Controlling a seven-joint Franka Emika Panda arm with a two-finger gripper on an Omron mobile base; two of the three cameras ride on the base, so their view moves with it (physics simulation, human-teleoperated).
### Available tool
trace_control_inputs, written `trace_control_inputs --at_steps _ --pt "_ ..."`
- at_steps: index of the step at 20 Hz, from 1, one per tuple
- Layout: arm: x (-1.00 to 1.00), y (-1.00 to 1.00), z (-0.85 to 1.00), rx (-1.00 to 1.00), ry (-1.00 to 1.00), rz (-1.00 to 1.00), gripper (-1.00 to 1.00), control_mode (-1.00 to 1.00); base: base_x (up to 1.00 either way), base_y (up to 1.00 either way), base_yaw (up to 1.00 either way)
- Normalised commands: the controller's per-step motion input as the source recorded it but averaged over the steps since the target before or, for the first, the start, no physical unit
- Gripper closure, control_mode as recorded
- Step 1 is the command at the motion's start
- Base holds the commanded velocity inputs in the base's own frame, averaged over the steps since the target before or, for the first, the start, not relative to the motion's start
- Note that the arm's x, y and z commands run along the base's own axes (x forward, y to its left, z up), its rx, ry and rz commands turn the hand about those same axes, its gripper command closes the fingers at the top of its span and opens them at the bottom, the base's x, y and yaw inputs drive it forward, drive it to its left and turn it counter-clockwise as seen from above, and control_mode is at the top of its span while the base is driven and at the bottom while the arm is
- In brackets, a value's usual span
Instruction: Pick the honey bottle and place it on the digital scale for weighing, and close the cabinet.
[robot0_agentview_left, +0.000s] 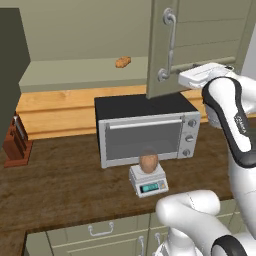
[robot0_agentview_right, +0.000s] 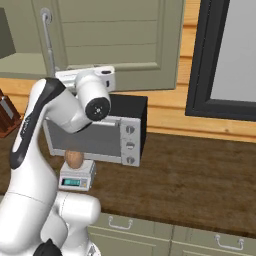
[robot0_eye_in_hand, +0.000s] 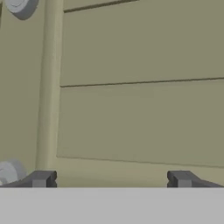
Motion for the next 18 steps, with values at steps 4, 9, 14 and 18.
trace_control_inputs --at_steps 4,9,14,18 --pt "0.23 0.19 0.02 -0.01 0.0 -0.16 -1.0 -1.0 0.0 0.0 0.0" --pt "0.15 0.09 0.01 0.0 0.0 -0.17 -1.0 -1.0 0.0 0.0 0.0" --pt "0.15 0.08 0.0 -0.01 0.0 -0.21 -1.0 -1.0 0.0 0.0 0.0" --pt "0.32 0.18 0.0 -0.02 0.0 -0.28 -1.0 -1.0 0.0 0.0 0.0"
